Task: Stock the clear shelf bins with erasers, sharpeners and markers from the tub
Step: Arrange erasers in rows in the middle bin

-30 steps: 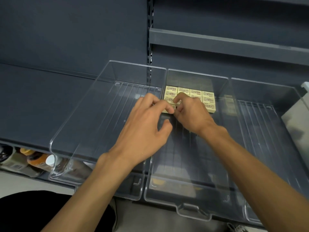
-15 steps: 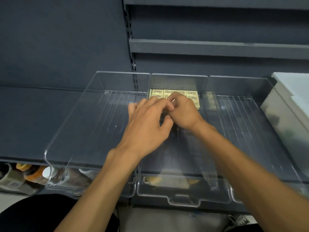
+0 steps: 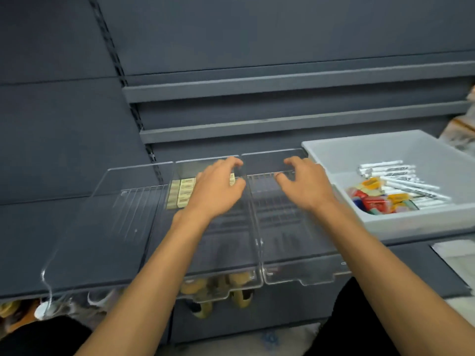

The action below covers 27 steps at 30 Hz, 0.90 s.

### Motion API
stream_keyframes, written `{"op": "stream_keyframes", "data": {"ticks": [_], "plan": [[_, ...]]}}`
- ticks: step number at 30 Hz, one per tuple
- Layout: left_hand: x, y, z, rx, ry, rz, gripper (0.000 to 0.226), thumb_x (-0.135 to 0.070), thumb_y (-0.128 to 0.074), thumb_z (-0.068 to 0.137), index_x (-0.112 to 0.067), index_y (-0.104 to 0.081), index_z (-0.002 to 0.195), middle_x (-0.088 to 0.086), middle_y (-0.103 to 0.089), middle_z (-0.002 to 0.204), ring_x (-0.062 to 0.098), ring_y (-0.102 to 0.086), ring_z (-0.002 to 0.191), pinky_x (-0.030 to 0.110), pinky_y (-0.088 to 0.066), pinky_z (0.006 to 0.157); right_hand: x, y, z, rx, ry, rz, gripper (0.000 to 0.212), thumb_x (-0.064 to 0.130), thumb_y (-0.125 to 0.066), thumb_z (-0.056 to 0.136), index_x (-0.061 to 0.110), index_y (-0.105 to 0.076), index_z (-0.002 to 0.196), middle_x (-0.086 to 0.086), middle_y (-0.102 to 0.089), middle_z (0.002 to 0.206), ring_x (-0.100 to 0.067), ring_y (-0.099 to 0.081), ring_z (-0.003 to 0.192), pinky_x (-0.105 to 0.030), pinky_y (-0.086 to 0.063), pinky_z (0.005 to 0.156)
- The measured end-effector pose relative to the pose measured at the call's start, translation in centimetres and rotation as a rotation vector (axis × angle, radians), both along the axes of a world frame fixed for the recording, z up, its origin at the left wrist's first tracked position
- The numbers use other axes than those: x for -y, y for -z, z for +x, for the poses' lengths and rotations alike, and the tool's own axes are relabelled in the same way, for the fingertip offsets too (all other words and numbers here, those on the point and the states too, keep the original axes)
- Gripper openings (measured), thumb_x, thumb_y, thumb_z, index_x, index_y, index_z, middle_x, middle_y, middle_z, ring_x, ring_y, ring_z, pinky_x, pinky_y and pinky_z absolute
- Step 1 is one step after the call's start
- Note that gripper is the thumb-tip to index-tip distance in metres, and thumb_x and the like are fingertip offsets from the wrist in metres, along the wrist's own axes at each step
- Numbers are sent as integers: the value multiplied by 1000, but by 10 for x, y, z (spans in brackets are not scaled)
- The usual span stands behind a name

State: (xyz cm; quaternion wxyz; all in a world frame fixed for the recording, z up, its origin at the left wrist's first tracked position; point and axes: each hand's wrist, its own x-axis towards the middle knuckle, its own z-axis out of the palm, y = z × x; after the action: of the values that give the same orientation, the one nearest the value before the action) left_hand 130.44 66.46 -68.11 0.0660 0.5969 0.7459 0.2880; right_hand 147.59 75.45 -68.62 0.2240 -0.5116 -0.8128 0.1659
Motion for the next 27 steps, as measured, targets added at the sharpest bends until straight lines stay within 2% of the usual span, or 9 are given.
{"op": "stream_keyframes", "data": {"ticks": [9,17,22,25,27], "plan": [[-67,-30,105,-31,265,-5,42,-20,-53,95,-21,-53,137,6,-56,133,24,-53,122,40,-38,106,-22,-27,120,63,120,-40,51,44,-54,93,19,-50,137,-11,-51,139,-33,-44,127,-40,-38,104],[-132,-19,164,-125,442,-98,45,-20,-55,95,-25,-49,139,4,-52,141,22,-48,129,43,-38,108,-65,-24,193,197,164,-90,53,41,-59,91,21,-48,139,-10,-49,142,-32,-45,128,-41,-38,106],[-186,-5,169,-244,482,-297,50,-17,-58,95,-28,-44,141,4,-47,142,24,-49,126,40,-42,104,-107,-10,205,207,172,-115,48,40,-57,93,23,-50,137,-9,-49,141,-31,-44,128,-42,-40,104],[-219,4,175,-469,420,-453,50,-25,-58,95,-27,-43,143,3,-50,139,26,-52,120,34,-43,87,-132,-2,203,217,155,-114,45,41,-55,94,22,-51,135,-10,-50,138,-31,-44,127,-41,-40,101],[-233,15,180,-551,414,-581,56,-36,-60,93,-27,-41,145,2,-48,140,26,-52,121,34,-43,86,-143,3,200,225,136,-128,43,42,-54,94,23,-52,133,-9,-49,139,-30,-44,127,-41,-40,102]]}}
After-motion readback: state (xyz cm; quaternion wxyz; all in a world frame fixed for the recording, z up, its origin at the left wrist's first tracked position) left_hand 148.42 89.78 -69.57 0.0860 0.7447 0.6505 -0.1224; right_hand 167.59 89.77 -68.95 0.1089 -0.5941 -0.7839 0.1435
